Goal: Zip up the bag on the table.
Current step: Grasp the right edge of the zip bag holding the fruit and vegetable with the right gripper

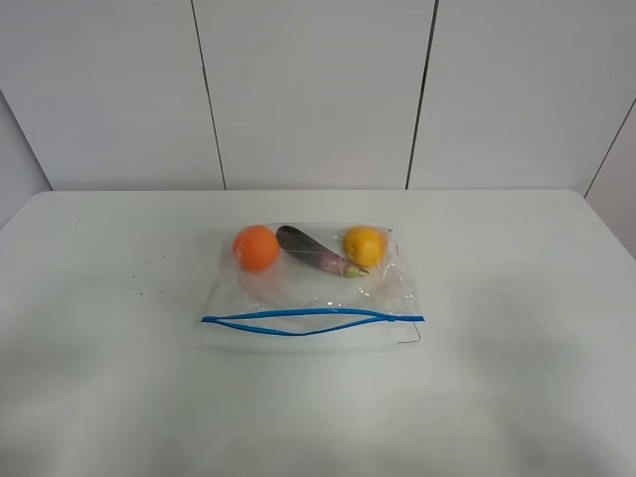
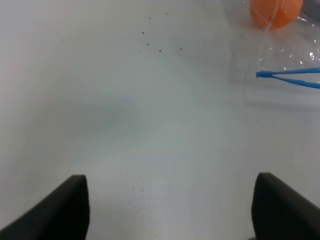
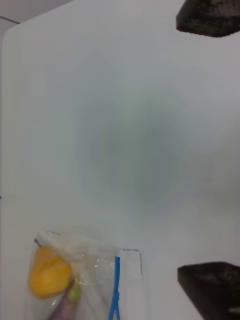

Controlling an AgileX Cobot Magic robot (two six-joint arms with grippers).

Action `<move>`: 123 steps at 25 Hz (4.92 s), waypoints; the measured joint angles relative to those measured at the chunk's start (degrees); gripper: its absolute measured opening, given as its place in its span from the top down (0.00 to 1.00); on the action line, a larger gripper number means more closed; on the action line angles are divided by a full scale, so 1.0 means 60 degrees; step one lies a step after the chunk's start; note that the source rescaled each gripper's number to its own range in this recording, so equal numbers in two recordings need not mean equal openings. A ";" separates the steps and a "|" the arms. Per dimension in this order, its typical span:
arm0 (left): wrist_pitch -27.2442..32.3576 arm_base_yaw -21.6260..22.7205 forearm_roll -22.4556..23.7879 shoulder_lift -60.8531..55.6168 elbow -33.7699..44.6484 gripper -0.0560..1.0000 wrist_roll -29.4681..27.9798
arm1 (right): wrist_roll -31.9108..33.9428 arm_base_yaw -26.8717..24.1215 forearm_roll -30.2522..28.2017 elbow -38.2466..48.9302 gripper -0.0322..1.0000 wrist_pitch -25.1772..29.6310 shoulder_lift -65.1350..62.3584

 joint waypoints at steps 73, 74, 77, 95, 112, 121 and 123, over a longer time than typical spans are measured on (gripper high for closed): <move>0.0000 0.0000 0.0000 0.0000 0.0000 0.00 0.0000 | -1.0623 -0.0643 1.2007 -0.5473 0.04 0.0059 2.0706; 0.0000 0.0000 0.0000 0.0000 0.0000 0.00 0.0000 | -1.0736 -0.0643 1.2093 -0.5473 0.04 0.0082 2.0750; 0.0000 0.0000 0.0000 0.0000 0.0000 0.00 0.0000 | -1.0934 -0.0643 1.2206 -0.5473 0.07 0.0092 2.0776; 0.0000 0.0000 0.0000 0.0000 0.0000 0.00 0.0000 | -1.1152 -0.0557 1.2315 -0.5473 0.18 0.0112 2.0776; 0.0000 0.0000 0.0000 0.0000 0.0000 0.00 0.0000 | -1.1223 -0.0557 1.2580 -0.5834 0.18 0.0664 2.1335; 0.0000 0.0000 0.0000 0.0000 0.0000 0.00 0.0000 | -1.1109 -0.0399 1.2124 -0.5852 0.23 0.0546 2.1335; 0.0000 0.0000 0.0000 0.0000 0.0000 0.00 0.0000 | -1.1109 -0.0328 1.2100 -0.5852 0.26 0.0520 2.1335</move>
